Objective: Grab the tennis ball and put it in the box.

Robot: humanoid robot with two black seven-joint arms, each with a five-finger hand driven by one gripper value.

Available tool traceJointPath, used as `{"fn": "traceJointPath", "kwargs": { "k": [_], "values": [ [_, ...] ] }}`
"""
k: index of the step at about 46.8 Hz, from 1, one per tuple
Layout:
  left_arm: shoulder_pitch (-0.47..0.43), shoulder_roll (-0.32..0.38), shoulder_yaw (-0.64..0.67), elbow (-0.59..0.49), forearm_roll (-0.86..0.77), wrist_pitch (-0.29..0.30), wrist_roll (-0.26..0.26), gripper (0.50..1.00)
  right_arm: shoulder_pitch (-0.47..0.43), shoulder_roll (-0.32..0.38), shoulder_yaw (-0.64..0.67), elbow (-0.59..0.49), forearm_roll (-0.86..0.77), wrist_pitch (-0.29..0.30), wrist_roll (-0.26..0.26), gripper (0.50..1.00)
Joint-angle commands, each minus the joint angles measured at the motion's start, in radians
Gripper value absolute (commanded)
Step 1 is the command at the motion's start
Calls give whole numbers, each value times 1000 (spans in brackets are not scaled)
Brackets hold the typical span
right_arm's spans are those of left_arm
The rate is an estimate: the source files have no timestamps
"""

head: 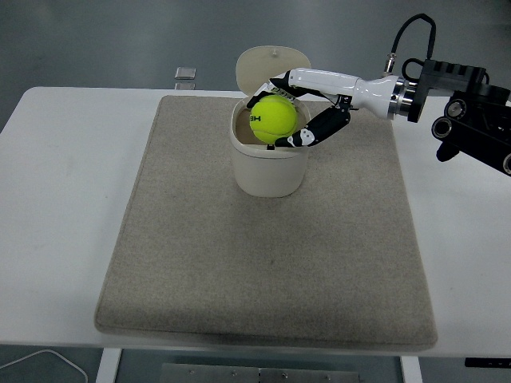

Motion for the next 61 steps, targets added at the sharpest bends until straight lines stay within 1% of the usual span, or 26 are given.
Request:
{"fn": "traceJointPath", "kwargs": {
  "k": [1, 9, 10, 12, 14, 15, 17, 18, 19, 21, 22, 24, 25, 29, 54, 58, 61],
  "values": [
    [0, 0, 0, 0, 0, 0, 0, 996, 1, 16, -1, -19, 3, 0, -2, 500],
    [0, 0, 0, 0, 0, 0, 0, 996, 3, 34, -4, -44, 6, 0, -4, 500],
    [0, 0, 0, 0, 0, 0, 0, 996, 3, 36, -6, -45, 6, 0, -4, 506],
    [2, 0, 0, 0, 0, 0, 0, 996, 3, 36, -7, -48, 8, -2, -2, 570],
    [0, 0, 0, 0, 0, 0, 0, 996, 3, 34, -9, -48, 8, -2, -2, 613],
    [0, 0, 0, 0, 0, 0, 0, 996, 3, 31, -10, -48, 8, 0, -2, 643],
    [0, 0, -1, 0, 0, 0, 0, 996, 1, 30, -10, -48, 9, 0, -2, 723],
    [0, 0, 0, 0, 0, 0, 0, 996, 1, 28, -10, -48, 9, 0, -2, 743],
    [0, 0, 0, 0, 0, 0, 0, 996, 1, 27, -10, -48, 9, 0, -2, 754],
    [0, 0, 0, 0, 0, 0, 0, 996, 0, 25, -10, -48, 9, 0, -2, 760],
    [0, 0, 0, 2, 0, 0, 0, 996, 0, 25, -9, -48, 9, 0, -2, 782],
    [0, 0, -1, 0, 0, 0, 0, 996, 0, 24, -9, -48, 11, 0, -2, 852],
    [0, 0, 0, 0, 0, 0, 0, 996, 0, 24, -9, -48, 9, 0, -2, 872],
    [0, 0, 0, 0, 0, 0, 0, 996, 0, 24, -9, -48, 11, 0, -2, 887],
    [0, 0, 0, 0, 0, 0, 0, 996, -2, 21, -22, -59, 11, 0, -2, 887],
    [0, 0, -1, 0, 1, 0, 0, 996, 3, 4, -21, -54, 17, 15, -2, 887],
    [0, 0, 0, 0, 0, 0, 0, 996, 6, -27, -16, -44, 35, 40, -2, 887]
  ]
}}
